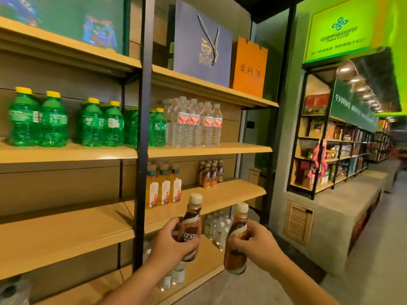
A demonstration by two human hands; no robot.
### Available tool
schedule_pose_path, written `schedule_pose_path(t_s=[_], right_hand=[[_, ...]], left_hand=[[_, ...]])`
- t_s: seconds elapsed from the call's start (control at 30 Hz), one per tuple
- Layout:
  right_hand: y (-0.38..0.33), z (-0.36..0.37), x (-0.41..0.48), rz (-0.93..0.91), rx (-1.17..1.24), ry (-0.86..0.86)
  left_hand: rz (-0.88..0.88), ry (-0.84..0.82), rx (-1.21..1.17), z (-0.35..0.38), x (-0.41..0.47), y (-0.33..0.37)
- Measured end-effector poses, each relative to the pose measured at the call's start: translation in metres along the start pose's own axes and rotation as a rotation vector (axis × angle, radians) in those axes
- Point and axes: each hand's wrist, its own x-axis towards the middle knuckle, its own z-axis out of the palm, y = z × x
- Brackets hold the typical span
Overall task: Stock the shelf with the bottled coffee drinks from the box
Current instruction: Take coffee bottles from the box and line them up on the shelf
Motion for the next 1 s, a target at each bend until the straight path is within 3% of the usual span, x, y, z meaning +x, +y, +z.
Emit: schedule_pose_path(t_s=[0.2,0.53,0.73,1.0], right_hand=[[0.036,-0.055,0.117,-0.054,-0.002,0.013],[0.094,-0.129,0.333,-0.125,-0.011,-0.023],[0.148,-0.164,0.471,-0.222,0.01,-0.147],[0.193,-0.173,0.639,-0.287,0.003,-0.361]], left_hand=[[0.052,0.07,-0.007,0.066,0.117,-0.005],[-0.002,0.21,0.005,0.168,0.298,-0.014],[-0.059,0.287,0.008,0.243,0.389,-0.028],[-0.188,0.512,0.061,0.31,0.504,-0.065]])
